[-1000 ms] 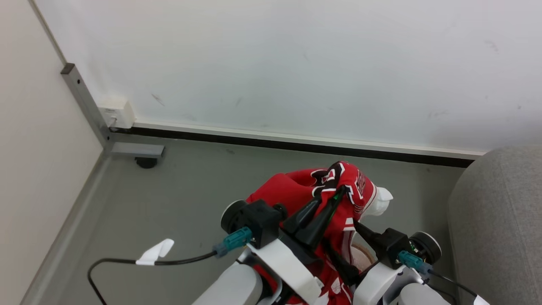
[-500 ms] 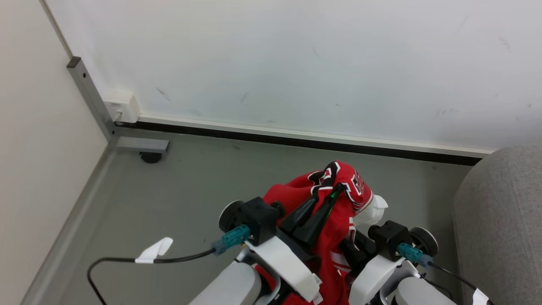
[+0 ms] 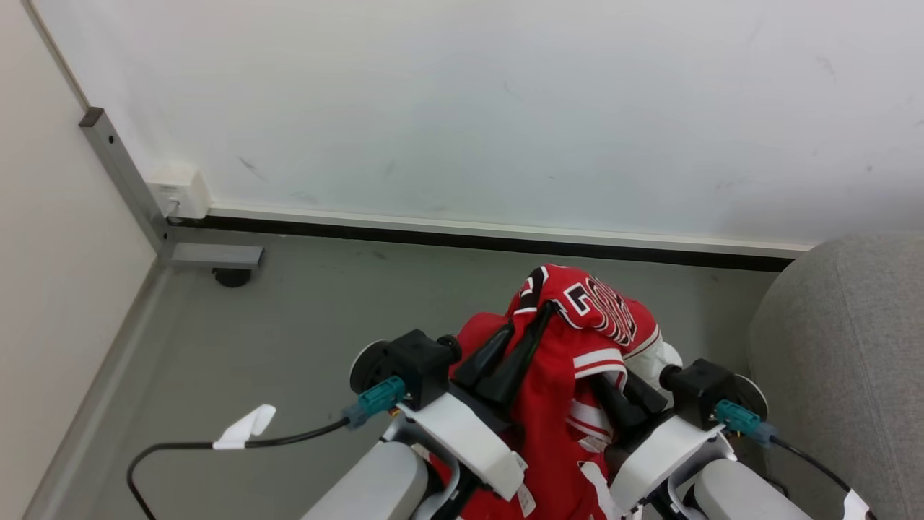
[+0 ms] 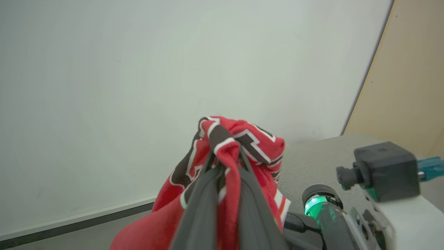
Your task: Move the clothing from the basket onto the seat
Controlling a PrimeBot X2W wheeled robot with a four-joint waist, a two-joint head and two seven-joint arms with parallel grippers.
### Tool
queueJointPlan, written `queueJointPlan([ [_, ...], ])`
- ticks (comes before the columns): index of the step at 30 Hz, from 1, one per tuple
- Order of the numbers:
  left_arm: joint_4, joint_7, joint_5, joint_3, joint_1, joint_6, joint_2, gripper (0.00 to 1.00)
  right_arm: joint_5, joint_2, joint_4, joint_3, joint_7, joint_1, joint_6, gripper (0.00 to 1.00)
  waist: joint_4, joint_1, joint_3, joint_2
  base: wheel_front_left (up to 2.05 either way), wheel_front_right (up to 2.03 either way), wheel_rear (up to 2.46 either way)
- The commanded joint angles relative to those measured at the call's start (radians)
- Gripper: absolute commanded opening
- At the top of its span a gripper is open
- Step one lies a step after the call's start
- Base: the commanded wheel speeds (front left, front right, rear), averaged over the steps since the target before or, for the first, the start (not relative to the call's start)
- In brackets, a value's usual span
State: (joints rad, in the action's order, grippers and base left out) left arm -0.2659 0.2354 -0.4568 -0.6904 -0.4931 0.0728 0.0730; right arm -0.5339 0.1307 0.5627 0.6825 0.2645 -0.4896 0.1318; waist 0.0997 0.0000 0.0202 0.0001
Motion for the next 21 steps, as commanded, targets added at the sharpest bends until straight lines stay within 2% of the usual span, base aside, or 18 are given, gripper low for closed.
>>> queueJointPlan([
  [1, -0.004, 0.006, -0.001, 0.004, -0.001, -0.002, 0.008, 1.0, -0.007, 0.01, -0.012, -0.011, 0.0, 0.01, -0.002, 0.0, -0.007, 0.0, 0.003, -0.0001, 0.0, 0.0, 0.0],
  [11, 0.001, 0.013, -0.017, 0.003, 0.026, 0.001, 0.029, 1.0, -0.031, 0.05, -0.141, -0.162, 0.0, 0.044, -0.002, 0.0, -0.089, 0.0, 0.015, -0.0001, 0.0, 0.0, 0.0],
  [21, 0.034, 0.028, 0.036, 0.009, 0.05, -0.008, 0.057, 1.0, 0.022, 0.097, -0.261, -0.289, 0.0, 0.06, -0.002, 0.0, -0.251, 0.0, 0.032, -0.0001, 0.0, 0.0, 0.0],
])
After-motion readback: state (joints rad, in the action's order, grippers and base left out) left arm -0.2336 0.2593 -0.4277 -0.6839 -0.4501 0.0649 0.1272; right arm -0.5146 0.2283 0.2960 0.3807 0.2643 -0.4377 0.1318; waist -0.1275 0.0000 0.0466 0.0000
